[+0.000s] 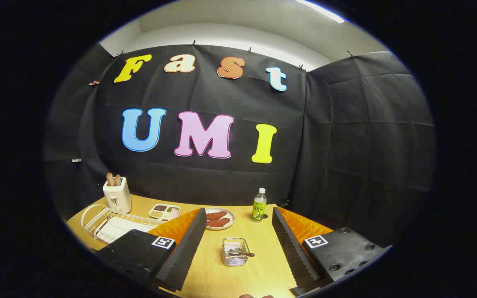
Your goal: Take the plate from the dish rack, then take the spoon from the basket and place it into the plate.
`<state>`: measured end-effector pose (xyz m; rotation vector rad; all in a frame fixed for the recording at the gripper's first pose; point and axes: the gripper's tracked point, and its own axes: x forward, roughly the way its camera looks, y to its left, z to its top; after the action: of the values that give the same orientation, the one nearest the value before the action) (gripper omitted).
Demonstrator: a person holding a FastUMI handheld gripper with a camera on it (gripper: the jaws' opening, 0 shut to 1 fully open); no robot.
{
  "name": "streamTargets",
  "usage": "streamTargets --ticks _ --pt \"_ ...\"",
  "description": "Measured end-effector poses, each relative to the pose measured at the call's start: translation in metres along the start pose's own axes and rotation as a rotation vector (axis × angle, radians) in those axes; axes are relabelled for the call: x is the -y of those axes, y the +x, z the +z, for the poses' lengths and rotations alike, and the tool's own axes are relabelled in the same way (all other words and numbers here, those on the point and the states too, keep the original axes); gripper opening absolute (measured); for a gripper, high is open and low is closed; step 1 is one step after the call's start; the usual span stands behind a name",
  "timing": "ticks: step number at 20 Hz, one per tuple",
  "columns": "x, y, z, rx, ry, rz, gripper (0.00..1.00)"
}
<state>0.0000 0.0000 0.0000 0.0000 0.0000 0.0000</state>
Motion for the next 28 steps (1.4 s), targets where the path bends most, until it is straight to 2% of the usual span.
streamTargets --ticks 8,20,28 --pt "-0.008 0.004 0.008 0.013 0.029 0.019 0.97" --pt "-0.025 0.013 -0.006 -0.067 0.041 0.064 0.97" --pt "-0.078 0.053 -0.009 -0.161 0.051 0.157 0.97"
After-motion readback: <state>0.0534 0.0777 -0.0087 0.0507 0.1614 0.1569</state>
